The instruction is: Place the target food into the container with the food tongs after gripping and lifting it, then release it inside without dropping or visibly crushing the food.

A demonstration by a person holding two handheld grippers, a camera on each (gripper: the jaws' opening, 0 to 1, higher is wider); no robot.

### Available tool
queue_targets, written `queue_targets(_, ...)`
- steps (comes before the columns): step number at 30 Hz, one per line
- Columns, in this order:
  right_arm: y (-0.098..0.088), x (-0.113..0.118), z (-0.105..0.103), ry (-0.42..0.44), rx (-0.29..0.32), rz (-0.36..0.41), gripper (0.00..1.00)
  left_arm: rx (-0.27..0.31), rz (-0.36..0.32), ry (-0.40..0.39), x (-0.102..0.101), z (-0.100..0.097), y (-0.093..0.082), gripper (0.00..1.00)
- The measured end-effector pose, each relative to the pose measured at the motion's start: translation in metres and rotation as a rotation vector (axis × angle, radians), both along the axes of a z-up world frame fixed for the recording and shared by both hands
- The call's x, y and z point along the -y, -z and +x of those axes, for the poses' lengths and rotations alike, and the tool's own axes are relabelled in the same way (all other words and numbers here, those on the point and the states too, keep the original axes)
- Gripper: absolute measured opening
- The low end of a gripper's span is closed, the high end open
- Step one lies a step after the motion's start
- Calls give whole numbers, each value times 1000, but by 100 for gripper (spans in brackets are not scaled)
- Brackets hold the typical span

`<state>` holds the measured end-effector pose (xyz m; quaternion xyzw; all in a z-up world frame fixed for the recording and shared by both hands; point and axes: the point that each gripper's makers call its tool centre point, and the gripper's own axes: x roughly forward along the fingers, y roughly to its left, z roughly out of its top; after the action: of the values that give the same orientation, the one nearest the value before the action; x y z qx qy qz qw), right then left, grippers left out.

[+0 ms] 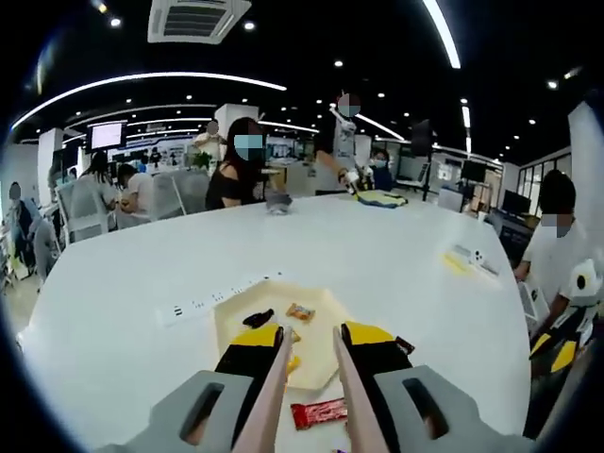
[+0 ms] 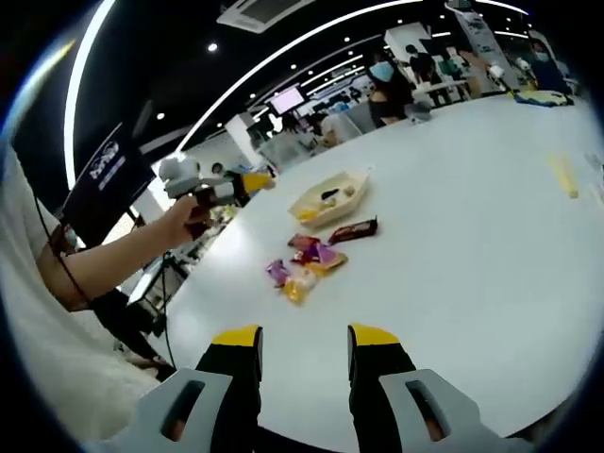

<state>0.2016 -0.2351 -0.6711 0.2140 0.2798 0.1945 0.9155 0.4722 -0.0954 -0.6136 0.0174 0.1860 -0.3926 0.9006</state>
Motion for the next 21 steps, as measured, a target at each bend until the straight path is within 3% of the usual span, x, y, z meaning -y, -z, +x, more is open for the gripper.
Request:
queue_targets(9, 1, -14, 6, -17, 4, 16, 35, 2, -6, 36, -10, -22, -3, 23)
queue_targets(21, -2, -42, 7, -73, 3, -6, 35, 13, -50, 50, -21, -36, -14, 24)
